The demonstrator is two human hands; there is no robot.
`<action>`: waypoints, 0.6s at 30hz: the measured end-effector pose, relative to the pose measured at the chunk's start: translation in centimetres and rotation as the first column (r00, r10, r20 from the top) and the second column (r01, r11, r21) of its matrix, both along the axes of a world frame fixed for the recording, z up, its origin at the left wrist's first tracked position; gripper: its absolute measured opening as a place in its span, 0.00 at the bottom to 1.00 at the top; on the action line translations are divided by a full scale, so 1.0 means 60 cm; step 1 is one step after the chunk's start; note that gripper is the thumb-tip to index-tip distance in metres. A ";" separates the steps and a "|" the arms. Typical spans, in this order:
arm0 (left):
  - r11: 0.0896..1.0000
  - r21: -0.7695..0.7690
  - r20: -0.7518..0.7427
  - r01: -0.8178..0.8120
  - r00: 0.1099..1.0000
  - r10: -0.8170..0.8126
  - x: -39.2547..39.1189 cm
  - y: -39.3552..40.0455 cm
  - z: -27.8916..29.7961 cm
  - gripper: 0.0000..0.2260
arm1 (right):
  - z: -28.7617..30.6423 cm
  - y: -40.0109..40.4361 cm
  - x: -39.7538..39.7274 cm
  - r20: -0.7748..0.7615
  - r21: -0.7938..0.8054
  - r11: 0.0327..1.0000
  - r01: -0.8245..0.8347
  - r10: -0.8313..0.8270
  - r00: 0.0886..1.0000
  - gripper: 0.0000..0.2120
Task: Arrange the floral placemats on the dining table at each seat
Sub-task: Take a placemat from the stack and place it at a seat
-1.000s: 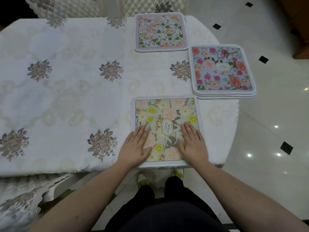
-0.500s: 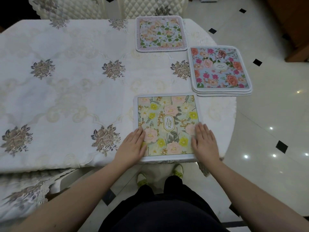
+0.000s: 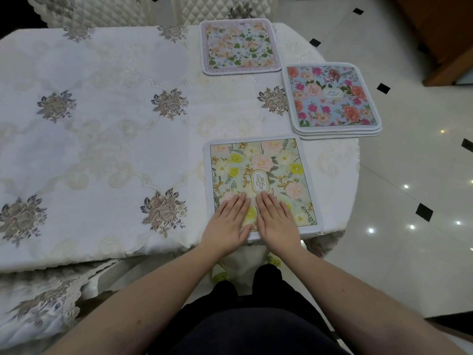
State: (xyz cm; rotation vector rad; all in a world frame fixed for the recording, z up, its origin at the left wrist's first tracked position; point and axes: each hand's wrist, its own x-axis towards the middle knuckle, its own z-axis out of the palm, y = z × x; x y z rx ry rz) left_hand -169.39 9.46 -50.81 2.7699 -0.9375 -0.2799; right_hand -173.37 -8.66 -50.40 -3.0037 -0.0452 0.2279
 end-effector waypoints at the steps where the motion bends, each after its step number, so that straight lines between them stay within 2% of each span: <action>1: 1.000 0.003 -0.004 0.008 1.000 -0.008 0.001 0.007 0.001 0.30 | 0.001 -0.005 -0.002 -0.002 -0.003 1.000 0.008 -0.008 1.000 0.27; 13: 0.995 0.102 -0.054 0.002 0.999 0.003 0.004 0.079 0.009 0.31 | 0.018 -0.063 -0.030 -0.054 0.012 0.993 0.114 -0.113 0.992 0.29; 18: 0.988 0.118 -0.062 -0.104 0.992 0.112 -0.003 0.104 0.012 0.32 | 0.025 -0.113 -0.054 -0.099 0.011 0.981 0.192 -0.190 0.977 0.32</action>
